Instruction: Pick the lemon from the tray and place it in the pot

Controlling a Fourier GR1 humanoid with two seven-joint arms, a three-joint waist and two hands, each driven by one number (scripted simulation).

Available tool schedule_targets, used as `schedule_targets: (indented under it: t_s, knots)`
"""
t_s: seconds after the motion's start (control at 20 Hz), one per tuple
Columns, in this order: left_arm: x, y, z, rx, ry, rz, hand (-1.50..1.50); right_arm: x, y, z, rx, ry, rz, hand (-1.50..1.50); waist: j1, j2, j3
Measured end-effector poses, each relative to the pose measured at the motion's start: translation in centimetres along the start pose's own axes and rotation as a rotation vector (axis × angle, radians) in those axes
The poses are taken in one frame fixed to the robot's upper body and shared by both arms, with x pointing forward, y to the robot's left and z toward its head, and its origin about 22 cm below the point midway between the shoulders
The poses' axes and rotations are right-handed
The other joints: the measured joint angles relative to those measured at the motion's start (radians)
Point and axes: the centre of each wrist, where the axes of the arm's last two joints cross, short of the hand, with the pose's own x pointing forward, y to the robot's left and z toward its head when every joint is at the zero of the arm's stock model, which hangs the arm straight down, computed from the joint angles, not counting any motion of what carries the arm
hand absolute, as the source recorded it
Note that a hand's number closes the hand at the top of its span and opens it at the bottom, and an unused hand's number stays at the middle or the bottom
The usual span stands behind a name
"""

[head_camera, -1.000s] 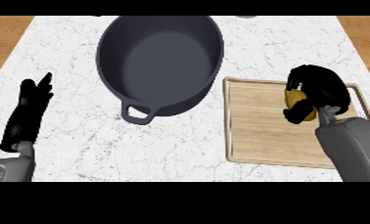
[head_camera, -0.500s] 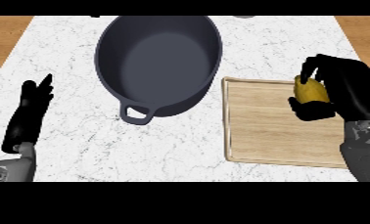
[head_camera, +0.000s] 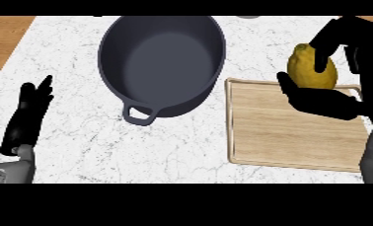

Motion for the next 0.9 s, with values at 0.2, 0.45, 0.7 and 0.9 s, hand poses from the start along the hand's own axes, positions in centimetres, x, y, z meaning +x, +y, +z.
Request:
schedule_targets:
  t_s: [0.2,0.45,0.7,0.9]
  knots:
    - [0.1,-0.4,0.0,-0.008,-0.004,0.0,0.0,3.8,-1.6,-1.4,0.009,-0.042,-0.03,1.5,0.005,0.001,0.0]
    - [0.9,-0.5,0.2,-0.013,-0.005,-0.004,0.0,8.2,-1.5,-4.3,0.074,-0.046,-0.068,1.5,0.012,0.002,-0.001]
    - [0.7,-0.5,0.2,-0.015,-0.009,-0.007,0.0,12.5,-0.1,-7.3,0.152,-0.013,-0.082,1.5,0.016,0.004,-0.001]
    - [0.9,-0.8,-0.3,-0.014,-0.01,-0.004,0.0,14.3,2.5,-9.2,0.215,0.009,-0.095,1.5,0.015,0.006,-0.001]
